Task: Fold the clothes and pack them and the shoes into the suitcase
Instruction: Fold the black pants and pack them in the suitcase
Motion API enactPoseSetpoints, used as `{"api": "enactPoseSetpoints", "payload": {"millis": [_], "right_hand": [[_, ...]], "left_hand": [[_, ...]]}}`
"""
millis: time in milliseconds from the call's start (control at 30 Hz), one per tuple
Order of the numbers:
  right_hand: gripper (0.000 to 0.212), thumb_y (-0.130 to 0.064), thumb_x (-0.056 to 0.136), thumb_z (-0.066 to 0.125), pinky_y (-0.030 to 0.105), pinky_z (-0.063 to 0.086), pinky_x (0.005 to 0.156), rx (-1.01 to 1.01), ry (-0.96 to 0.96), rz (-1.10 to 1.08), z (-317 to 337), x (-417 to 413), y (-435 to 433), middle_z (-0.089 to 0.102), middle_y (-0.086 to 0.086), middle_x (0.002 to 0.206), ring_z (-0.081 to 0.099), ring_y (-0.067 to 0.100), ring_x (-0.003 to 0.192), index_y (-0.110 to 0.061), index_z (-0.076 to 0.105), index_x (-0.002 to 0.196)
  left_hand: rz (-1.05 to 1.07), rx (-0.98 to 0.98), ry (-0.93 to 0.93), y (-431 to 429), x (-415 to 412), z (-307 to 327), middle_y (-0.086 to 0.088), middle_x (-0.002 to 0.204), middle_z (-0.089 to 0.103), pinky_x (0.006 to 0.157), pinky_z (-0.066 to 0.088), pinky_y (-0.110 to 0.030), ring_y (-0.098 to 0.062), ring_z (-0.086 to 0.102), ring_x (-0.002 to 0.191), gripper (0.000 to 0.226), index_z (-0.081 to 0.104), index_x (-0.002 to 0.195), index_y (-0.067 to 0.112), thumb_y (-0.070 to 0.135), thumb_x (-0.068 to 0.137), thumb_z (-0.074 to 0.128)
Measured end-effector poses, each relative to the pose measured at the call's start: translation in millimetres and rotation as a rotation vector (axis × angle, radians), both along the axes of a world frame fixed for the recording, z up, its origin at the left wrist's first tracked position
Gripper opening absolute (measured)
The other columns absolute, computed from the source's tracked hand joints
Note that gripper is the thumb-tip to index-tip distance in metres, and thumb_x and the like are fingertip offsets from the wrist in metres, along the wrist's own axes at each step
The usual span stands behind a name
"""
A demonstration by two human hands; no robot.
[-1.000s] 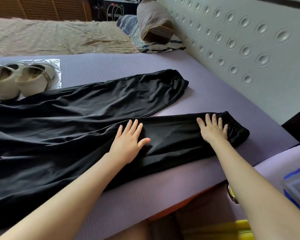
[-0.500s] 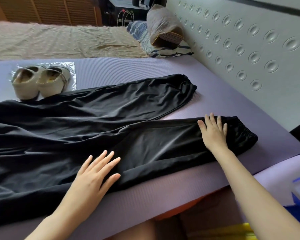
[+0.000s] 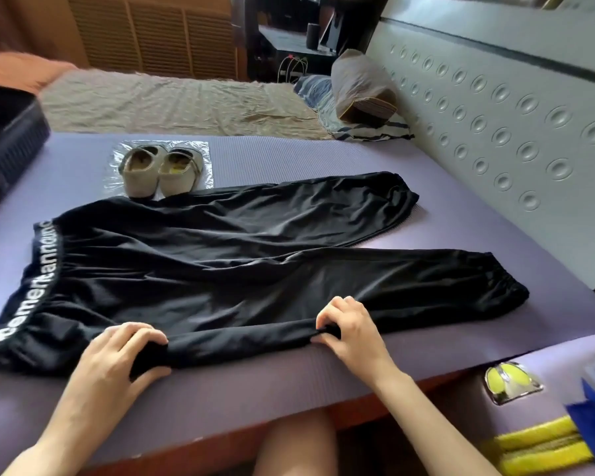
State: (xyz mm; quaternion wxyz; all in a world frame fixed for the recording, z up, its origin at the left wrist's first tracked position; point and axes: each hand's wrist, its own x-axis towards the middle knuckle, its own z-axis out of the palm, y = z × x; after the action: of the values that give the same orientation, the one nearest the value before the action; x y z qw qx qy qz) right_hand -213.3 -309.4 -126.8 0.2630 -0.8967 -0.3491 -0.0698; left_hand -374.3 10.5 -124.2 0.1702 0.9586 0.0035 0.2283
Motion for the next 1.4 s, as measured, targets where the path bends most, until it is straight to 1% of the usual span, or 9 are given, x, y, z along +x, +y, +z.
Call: {"api": "enactPoseSetpoints", "payload": {"millis": [267,400,533,700,867,1033,1200,1300,1400], "right_hand": [[0.022,-0.035,0.087,0.052,0.023,0.021,0.111,0.055,-0.205,0.038,37,-3,-13,0.054,-0.019,0.071,0.049,0.001,0.075,-0.022,0.064,0.076],[0.028,-0.039,0.086,0.046,0.032,0.026,0.107,-0.063,-0.24,-0.034,35,-7,-3,0.053,-0.021,0.071,0.05,0.009,0.077,-0.021,0.065,0.077],[0.028,-0.043,0.088,0.049,0.029,0.037,0.093,0.013,-0.153,-0.042,20,-32,18,0.062,-0.013,0.089,0.055,0.014,0.088,-0.023,0.066,0.097],[0.034,-0.046,0.077,0.062,0.028,0.029,0.106,-0.023,-0.13,0.121,-3,-72,50,0.059,-0.014,0.108,0.052,0.014,0.107,-0.03,0.06,0.107],[0.033,-0.037,0.07,0.071,0.026,0.029,0.104,0.015,-0.121,0.059,-8,-76,78,0.062,-0.013,0.099,0.051,0.015,0.105,-0.028,0.063,0.101],[0.011,-0.036,0.078,0.062,0.025,0.027,0.106,-0.037,-0.178,0.069,-6,-71,93,0.06,-0.015,0.081,0.058,0.009,0.084,-0.026,0.067,0.083],[0.024,-0.037,0.088,0.049,0.024,0.024,0.109,0.182,-0.183,-0.014,6,-69,90,0.061,-0.018,0.074,0.052,0.0,0.073,-0.023,0.067,0.081],[0.036,-0.043,0.093,0.041,0.029,0.033,0.102,0.12,-0.187,-0.009,12,-65,91,0.059,-0.01,0.07,0.049,0.006,0.074,-0.02,0.065,0.081],[0.06,-0.064,0.093,0.024,0.031,0.041,0.084,-0.001,-0.039,0.111,8,-75,93,0.061,-0.012,0.085,0.051,0.005,0.084,-0.022,0.067,0.087]], "left_hand": [[-0.041,-0.116,-0.1,22,-13,28,0.019,0.089,0.064,0.088,0.043,-0.028,-0.005,0.058,0.089,0.048,0.071,0.08,0.024,0.06,0.088,0.04],[-0.033,-0.036,0.016,22,-20,12,0.014,0.111,0.065,0.1,0.037,-0.042,-0.013,0.058,0.108,0.053,0.071,0.098,0.028,0.062,0.092,0.03],[0.042,-0.125,-0.076,19,-32,21,0.013,0.108,0.058,0.102,0.034,-0.028,-0.006,0.051,0.105,0.035,0.064,0.099,0.024,0.052,0.08,0.052],[0.013,-0.016,-0.008,46,-65,5,0.018,0.101,0.059,0.098,0.035,-0.025,-0.007,0.054,0.098,0.034,0.067,0.095,0.029,0.053,0.075,0.054],[0.134,-0.017,0.081,74,-73,-4,0.009,0.107,0.062,0.105,0.02,-0.015,-0.009,0.051,0.103,0.045,0.067,0.108,0.025,0.048,0.07,0.059],[0.153,-0.123,0.048,98,-63,-14,0.022,0.1,0.062,0.107,0.017,-0.026,0.001,0.05,0.108,0.022,0.067,0.084,0.036,0.051,0.071,0.059],[0.259,-0.304,-0.052,105,-54,19,0.024,0.08,0.061,0.092,0.038,-0.031,-0.007,0.056,0.09,0.007,0.064,0.082,0.026,0.021,0.086,0.066],[0.221,-0.337,0.041,110,-53,31,0.014,0.078,0.065,0.076,0.045,-0.031,-0.01,0.062,0.079,0.005,0.065,0.084,0.028,0.031,0.087,0.062],[0.093,-0.252,0.152,116,-61,20,0.021,0.092,0.063,0.087,0.045,-0.027,0.001,0.059,0.091,0.042,0.07,0.094,0.031,0.062,0.086,0.043]]}}
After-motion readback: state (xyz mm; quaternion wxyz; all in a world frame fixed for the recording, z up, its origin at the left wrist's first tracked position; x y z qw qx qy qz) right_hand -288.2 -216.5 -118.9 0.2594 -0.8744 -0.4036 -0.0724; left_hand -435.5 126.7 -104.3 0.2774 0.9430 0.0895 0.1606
